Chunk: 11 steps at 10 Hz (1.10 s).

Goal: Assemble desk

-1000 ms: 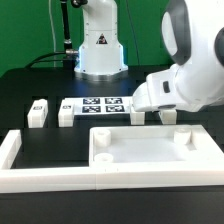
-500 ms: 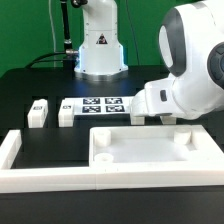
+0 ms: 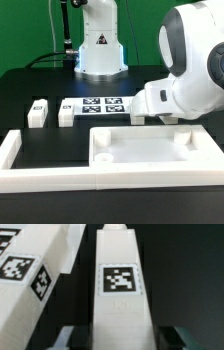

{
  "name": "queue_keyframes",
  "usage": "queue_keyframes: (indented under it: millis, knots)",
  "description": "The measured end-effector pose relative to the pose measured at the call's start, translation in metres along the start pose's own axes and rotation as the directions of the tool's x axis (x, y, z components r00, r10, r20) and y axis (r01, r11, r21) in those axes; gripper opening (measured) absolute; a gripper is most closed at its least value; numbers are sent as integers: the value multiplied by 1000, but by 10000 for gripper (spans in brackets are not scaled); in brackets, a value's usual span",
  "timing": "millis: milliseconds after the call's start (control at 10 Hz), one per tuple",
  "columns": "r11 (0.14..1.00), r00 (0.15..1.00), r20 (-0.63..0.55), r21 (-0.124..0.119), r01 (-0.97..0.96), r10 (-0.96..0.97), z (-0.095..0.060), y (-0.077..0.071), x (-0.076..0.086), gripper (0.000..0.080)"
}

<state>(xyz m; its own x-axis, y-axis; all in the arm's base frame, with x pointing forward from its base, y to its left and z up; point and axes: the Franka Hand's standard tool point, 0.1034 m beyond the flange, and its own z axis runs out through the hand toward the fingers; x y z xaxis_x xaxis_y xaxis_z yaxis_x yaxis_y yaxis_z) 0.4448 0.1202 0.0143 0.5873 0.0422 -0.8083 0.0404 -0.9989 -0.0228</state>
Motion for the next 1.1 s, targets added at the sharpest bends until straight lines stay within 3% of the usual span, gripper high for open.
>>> queue_keyframes:
  millis: [200, 300, 400, 500, 600, 800, 900, 1000, 1100]
  knots:
    - [1000, 1000, 1, 1, 4, -4, -2, 0, -1, 286]
    - [999, 999, -25, 3, 46, -46, -25, 1, -9, 286]
    - [996, 994, -78, 25, 82, -80, -58, 12, -25, 288]
    - [995, 991, -111, 56, 86, -79, -80, 24, -38, 288]
    - [993, 985, -147, 61, 104, -94, -96, 33, -46, 288]
    - [992, 980, -177, 65, 108, -95, -97, 37, -42, 288]
    - [993, 958, -272, 58, 106, -86, -105, 37, -35, 288]
    - [993, 944, -319, 51, 103, -82, -105, 36, -39, 288]
    - [993, 926, -368, 44, 111, -87, -118, 32, -40, 288]
